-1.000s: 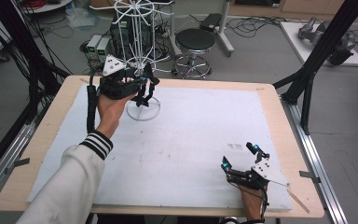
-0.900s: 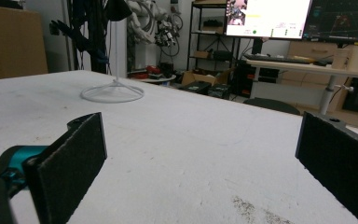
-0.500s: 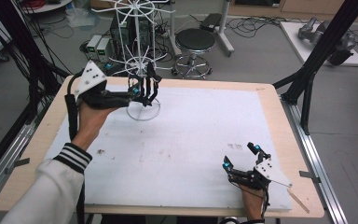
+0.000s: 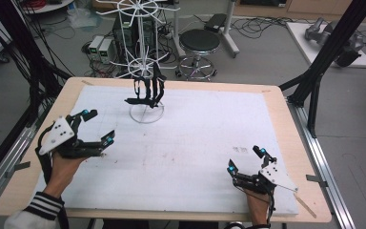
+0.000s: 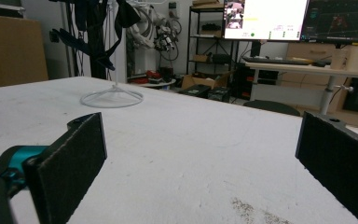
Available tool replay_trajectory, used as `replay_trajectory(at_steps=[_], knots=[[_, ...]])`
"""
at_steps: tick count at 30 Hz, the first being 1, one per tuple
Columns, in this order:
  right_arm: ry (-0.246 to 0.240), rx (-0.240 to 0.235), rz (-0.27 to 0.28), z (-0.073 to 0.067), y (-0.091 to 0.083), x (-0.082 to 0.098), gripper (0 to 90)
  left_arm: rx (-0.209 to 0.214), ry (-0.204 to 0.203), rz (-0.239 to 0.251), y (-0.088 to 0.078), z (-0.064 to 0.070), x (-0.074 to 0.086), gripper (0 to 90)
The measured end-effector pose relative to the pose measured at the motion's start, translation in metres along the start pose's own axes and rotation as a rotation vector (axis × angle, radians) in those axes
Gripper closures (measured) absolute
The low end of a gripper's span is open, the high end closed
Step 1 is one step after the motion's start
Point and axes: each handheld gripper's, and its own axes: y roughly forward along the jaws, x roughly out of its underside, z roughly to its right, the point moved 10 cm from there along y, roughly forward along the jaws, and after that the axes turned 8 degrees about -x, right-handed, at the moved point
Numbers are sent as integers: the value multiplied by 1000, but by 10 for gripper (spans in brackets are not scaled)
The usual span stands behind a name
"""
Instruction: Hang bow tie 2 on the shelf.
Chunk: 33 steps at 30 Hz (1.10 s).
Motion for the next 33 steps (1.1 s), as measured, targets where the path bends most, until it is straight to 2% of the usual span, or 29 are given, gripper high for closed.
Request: replay_trajectory(at_steps=[5,10,17,21,26,30,33], knots=[[-14,8,3,1,0,-1,11,5,-18,-19,-17,-1,29,134],[-18,8,5,1,0,-1,11,-27,-59,-13,-30,-5,56,133],[-16,10,4,1,0,-1,11,-52,-90,-14,-37,-6,84,133],[-18,10,5,1,0,-1,11,-66,-107,12,-39,-9,86,134],[-9,12,4,0,0,0,11,-72,-123,13,-39,-10,87,133],[-15,14,8,1,0,-1,11,-88,-160,23,-40,-15,87,134],[-13,13,9,1,0,-1,11,-88,-159,23,-40,-15,87,134]])
